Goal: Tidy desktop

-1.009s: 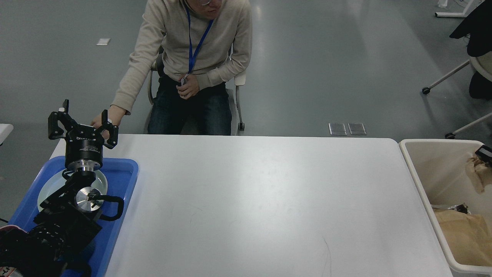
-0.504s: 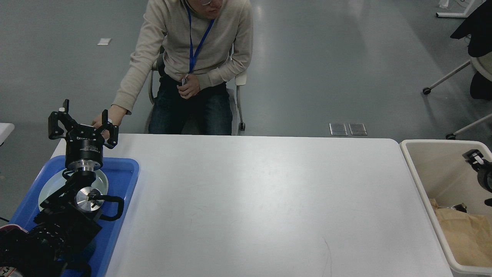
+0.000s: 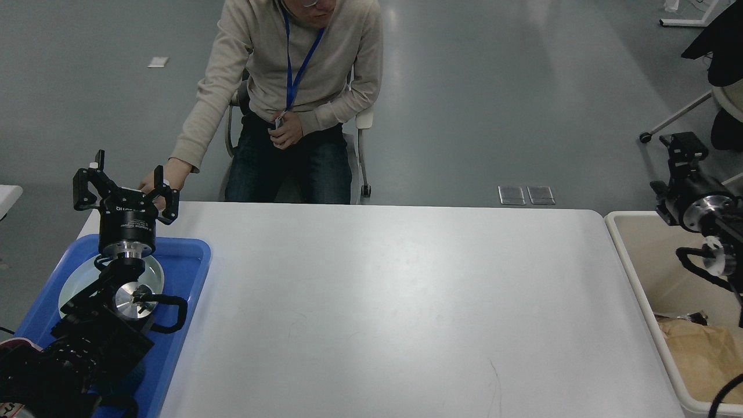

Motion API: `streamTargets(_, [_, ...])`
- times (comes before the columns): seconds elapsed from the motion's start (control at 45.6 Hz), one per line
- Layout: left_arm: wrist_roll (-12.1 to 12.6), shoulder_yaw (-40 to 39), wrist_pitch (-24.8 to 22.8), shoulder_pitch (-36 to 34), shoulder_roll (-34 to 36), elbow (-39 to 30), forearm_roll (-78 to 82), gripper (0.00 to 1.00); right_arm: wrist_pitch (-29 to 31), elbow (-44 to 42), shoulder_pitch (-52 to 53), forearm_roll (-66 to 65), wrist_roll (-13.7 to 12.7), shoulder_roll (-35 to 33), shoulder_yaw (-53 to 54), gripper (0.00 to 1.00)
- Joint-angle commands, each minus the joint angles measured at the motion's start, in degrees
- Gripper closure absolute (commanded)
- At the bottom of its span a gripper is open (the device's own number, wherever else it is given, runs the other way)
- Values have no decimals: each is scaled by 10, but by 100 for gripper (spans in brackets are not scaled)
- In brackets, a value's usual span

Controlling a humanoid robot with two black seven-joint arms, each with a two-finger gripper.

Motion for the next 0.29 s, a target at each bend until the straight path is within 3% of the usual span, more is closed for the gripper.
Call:
streamTargets(0.0, [0, 0, 0, 0, 0, 0, 0, 4, 0, 71, -29, -8, 0, 26, 104, 0])
streamTargets(0.263, [0, 0, 0, 0, 0, 0, 0, 4, -1, 90, -33, -14, 3, 62, 179, 0])
